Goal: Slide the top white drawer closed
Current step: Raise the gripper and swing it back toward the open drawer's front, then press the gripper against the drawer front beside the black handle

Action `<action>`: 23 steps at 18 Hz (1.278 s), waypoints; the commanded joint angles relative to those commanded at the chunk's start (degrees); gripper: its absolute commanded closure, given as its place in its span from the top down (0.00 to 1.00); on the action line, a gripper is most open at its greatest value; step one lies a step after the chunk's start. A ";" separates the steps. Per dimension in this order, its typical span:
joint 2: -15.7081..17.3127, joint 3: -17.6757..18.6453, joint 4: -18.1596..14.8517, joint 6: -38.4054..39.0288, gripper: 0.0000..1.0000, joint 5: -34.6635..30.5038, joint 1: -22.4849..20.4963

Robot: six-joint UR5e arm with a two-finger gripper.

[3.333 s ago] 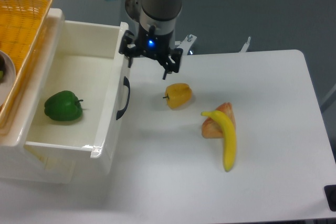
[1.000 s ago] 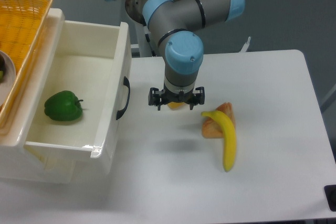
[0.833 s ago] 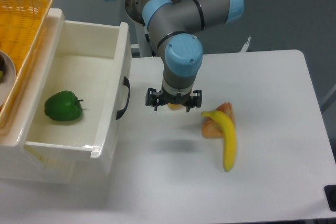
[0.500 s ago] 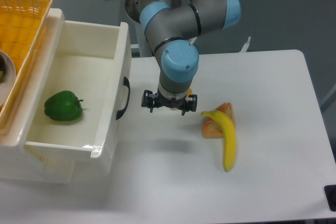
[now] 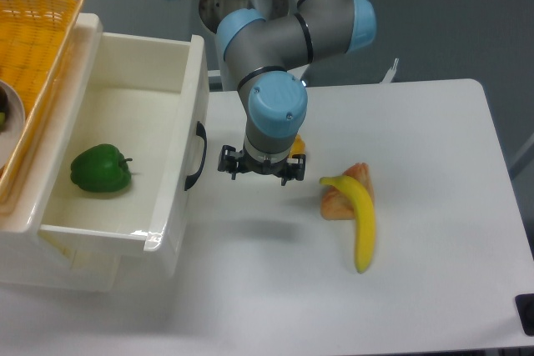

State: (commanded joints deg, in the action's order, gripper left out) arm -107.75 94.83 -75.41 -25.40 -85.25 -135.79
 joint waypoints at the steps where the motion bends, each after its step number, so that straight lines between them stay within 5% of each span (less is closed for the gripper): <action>1: 0.00 0.00 0.00 0.00 1.00 0.09 0.09; 23: -0.26 -0.09 0.00 -0.09 1.00 1.32 1.58</action>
State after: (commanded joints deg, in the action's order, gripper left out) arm -108.02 94.75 -75.41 -25.49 -83.94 -134.21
